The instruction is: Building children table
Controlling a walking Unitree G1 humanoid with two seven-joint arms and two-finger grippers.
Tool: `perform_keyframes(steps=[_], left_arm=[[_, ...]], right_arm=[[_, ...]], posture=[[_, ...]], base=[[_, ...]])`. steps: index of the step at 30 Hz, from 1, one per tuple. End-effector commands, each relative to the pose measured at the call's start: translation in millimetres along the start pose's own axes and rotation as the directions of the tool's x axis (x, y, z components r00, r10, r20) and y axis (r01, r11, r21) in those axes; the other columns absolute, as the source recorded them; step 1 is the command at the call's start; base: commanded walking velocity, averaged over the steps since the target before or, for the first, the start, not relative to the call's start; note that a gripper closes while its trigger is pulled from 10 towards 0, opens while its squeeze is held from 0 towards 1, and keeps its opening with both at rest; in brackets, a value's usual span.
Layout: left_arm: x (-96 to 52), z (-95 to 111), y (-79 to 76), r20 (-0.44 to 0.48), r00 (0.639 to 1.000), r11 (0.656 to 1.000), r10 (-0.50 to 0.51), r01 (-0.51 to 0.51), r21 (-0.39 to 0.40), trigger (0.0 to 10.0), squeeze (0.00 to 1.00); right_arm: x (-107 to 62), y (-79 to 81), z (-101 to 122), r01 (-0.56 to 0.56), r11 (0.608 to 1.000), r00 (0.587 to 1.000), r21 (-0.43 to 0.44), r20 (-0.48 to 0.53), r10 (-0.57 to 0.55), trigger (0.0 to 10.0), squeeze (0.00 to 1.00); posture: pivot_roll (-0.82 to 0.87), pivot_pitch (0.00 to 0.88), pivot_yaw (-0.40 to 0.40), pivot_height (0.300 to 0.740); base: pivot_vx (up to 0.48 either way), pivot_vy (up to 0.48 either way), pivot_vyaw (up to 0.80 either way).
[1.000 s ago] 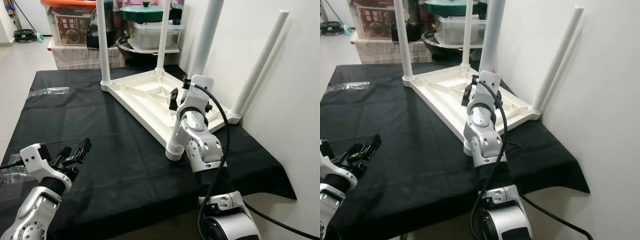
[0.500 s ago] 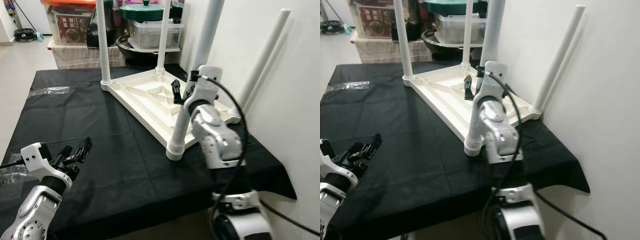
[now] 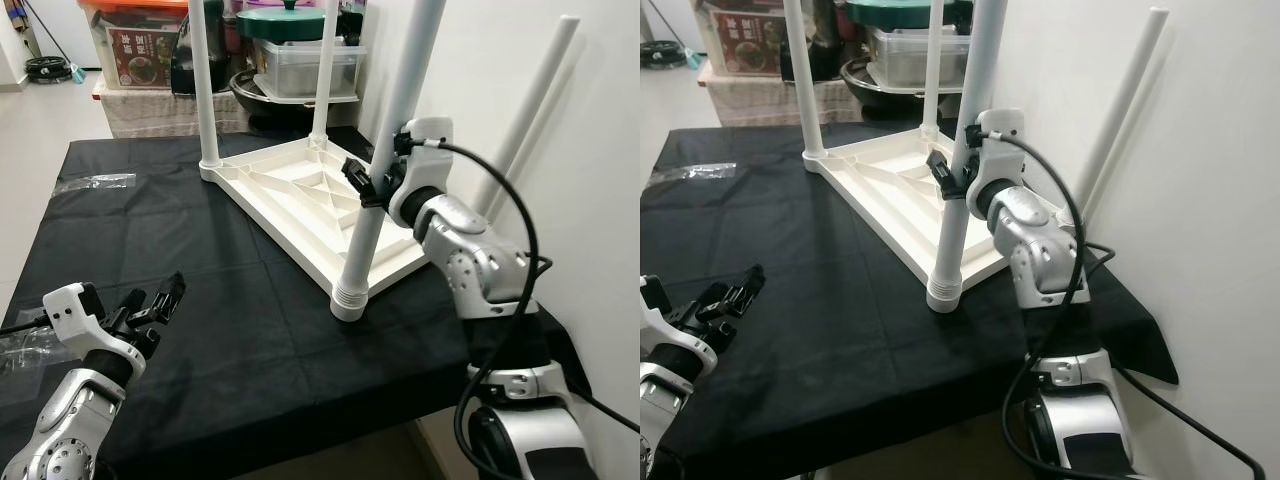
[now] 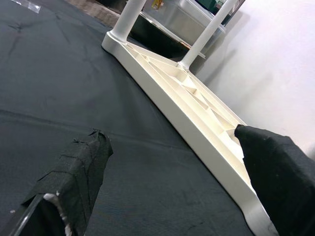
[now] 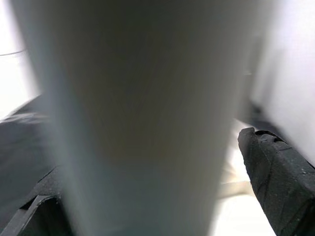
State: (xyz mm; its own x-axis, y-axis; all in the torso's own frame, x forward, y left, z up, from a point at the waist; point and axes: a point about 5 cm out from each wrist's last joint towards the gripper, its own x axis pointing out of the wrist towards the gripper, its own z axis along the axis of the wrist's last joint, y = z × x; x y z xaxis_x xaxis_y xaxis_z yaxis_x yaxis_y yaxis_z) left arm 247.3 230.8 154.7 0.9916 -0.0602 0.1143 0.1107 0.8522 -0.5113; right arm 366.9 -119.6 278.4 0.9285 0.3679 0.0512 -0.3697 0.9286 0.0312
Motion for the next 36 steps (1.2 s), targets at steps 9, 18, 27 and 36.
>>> perform_keyframes(steps=[9, 18, 27, 36], left_arm=[[1.5, -2.4, 3.6, -0.016, 1.000, 1.000, 0.006, -0.006, 0.011, 10.0, 0.00], [0.9, -2.9, 3.7, -0.013, 1.000, 1.000, 0.007, -0.007, 0.011, 10.0, 0.00], [-0.6, -2.2, 4.0, -0.010, 1.000, 1.000, 0.011, -0.011, 0.014, 10.0, 0.00], [-0.8, -2.5, 4.4, -0.013, 1.000, 1.000, 0.010, -0.010, 0.015, 10.0, 0.00]], right_arm=[[2.8, -8.7, -1.9, -0.151, 0.987, 0.988, -0.053, -0.049, 0.148, 9.1, 0.00], [7.0, -25.0, -4.6, -0.216, 0.973, 0.975, -0.078, -0.078, 0.210, 4.1, 0.00], [9.7, -35.9, -11.3, -0.242, 0.969, 0.967, -0.058, -0.091, 0.236, 0.0, 0.00], [13.9, -40.8, -25.9, -0.080, 0.996, 0.992, -0.028, -0.097, 0.077, 0.0, 0.00]], posture=[[-0.02, 0.000, -0.084, 0.740], [-0.02, 0.000, -0.091, 0.740], [-0.01, 0.000, -0.093, 0.740], [-0.01, 0.000, -0.096, 0.740]], base=[[0.000, 0.000, 0.00], [0.000, 0.000, 0.00], [0.000, 0.000, 0.00], [0.000, 0.000, 0.00]])
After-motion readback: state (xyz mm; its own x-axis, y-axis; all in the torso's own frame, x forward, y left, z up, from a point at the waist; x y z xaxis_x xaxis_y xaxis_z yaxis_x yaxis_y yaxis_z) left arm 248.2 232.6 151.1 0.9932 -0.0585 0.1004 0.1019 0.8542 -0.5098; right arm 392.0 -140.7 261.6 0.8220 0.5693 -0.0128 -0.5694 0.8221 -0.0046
